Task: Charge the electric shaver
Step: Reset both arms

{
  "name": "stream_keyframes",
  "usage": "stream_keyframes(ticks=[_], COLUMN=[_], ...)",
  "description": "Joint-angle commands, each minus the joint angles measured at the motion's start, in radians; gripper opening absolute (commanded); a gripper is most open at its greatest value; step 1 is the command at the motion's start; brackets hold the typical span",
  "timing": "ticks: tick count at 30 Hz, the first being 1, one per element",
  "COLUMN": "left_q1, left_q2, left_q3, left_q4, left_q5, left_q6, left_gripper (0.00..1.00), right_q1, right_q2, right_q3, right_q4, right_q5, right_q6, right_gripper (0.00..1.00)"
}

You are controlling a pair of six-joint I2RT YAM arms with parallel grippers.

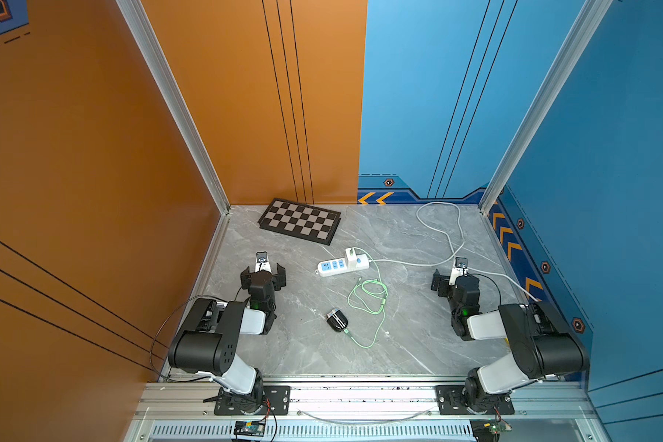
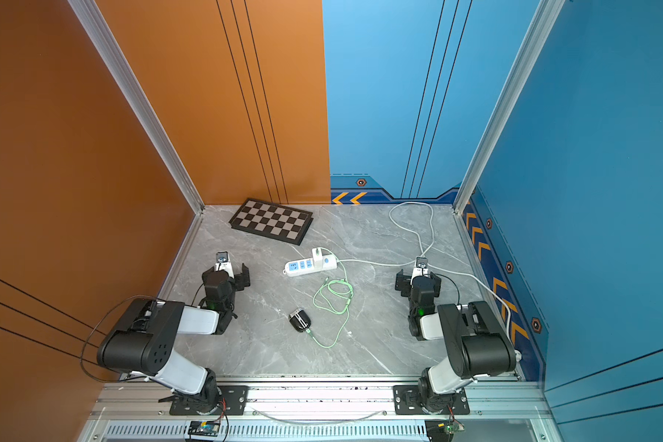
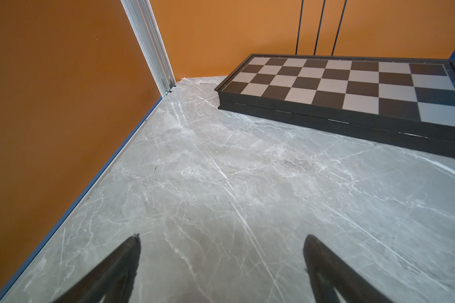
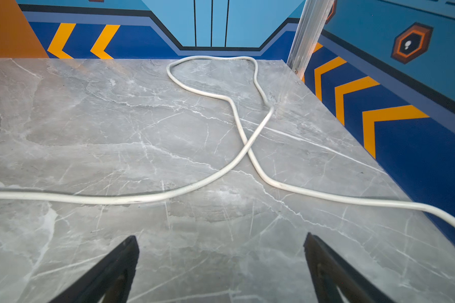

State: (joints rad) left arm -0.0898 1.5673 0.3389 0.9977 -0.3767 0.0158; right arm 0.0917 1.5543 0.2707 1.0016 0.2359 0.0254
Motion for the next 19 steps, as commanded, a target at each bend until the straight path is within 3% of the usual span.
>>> stream_keyframes(ticks=[1, 15, 19], left_q1=[0.007, 0.004, 0.004], left_q2=[0.005, 0.007, 0.005], left_q3=[0.015, 0.017, 0.015], left_q4=[-0.004, -0.004, -0.005], left_q5=[0.009, 0.018, 0.018], left_q6=[-0.016, -0.010, -0.010], left_gripper=[0.98, 0.98, 0.98], right_q1=[0.004, -0.019, -0.020], right_q2=[-0.003, -0.007, -0.007], right_q3=[0.006, 0.029, 0.039], right_q4=[0.103, 0.055, 0.035], right_q5=[0.002, 0.022, 0.076], right_q6=[-0.016, 0.020, 0.043], right_gripper=[1.00, 1.00, 1.00])
